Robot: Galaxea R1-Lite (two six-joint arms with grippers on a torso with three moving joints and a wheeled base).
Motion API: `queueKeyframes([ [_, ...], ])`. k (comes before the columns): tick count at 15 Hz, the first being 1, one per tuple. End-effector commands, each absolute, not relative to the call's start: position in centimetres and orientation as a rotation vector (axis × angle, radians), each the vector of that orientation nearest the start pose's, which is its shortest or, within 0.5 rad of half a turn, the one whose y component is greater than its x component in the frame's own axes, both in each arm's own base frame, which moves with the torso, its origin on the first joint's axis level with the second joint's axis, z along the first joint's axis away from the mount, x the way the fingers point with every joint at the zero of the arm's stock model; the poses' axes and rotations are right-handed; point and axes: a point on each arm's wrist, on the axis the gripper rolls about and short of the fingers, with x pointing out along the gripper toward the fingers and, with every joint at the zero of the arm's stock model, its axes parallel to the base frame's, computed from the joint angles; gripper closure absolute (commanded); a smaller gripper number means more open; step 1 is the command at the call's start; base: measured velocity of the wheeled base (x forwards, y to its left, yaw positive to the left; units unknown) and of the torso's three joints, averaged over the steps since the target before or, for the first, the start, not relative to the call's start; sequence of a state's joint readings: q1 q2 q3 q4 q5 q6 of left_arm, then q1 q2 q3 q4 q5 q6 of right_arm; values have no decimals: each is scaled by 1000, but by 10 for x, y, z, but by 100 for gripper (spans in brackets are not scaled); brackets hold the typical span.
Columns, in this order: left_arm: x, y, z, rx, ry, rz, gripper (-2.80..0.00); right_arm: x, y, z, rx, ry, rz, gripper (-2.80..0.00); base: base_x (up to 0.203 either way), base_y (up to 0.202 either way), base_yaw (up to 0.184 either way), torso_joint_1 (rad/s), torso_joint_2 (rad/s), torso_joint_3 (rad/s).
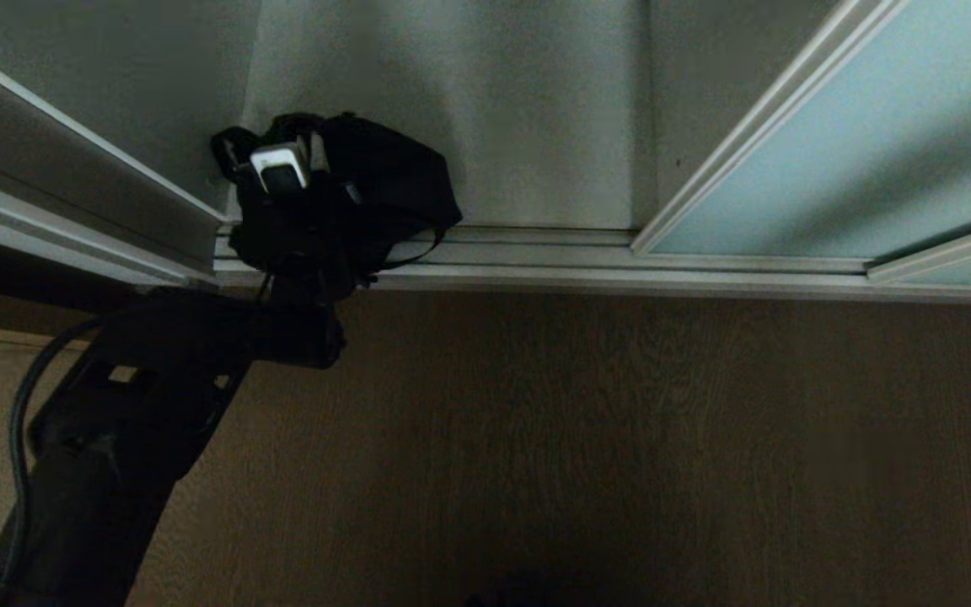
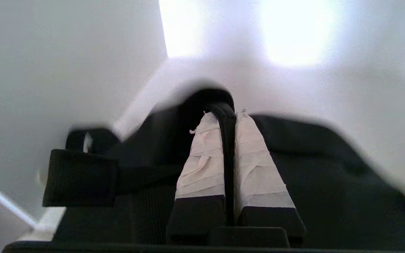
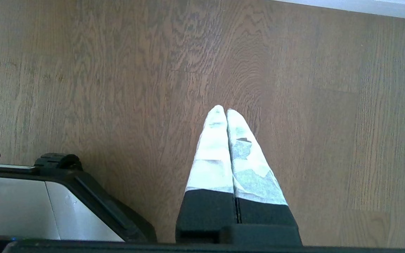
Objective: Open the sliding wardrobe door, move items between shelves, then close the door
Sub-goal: Place the bag on the lower shelf
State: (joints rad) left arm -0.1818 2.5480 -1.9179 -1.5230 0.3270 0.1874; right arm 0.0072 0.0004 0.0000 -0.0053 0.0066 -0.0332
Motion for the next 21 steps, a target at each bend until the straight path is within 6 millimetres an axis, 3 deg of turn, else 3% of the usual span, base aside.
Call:
queueKeyframes([
  [1,506,-76,170,-34,-795,229,0,-23,0,76,-34,-9,14,0,0,0,0,0,0,0],
  [12,514,-51,151,-94,-741,405,0,-23,0,76,-33,-9,14,0,0,0,0,0,0,0],
  [14,516,-51,142,-92,-726,397,0,-23,0,76,-34,-9,14,0,0,0,0,0,0,0],
  [21,517,-52,140,-62,-725,366,0,-23,0,76,-34,-9,14,0,0,0,0,0,0,0],
])
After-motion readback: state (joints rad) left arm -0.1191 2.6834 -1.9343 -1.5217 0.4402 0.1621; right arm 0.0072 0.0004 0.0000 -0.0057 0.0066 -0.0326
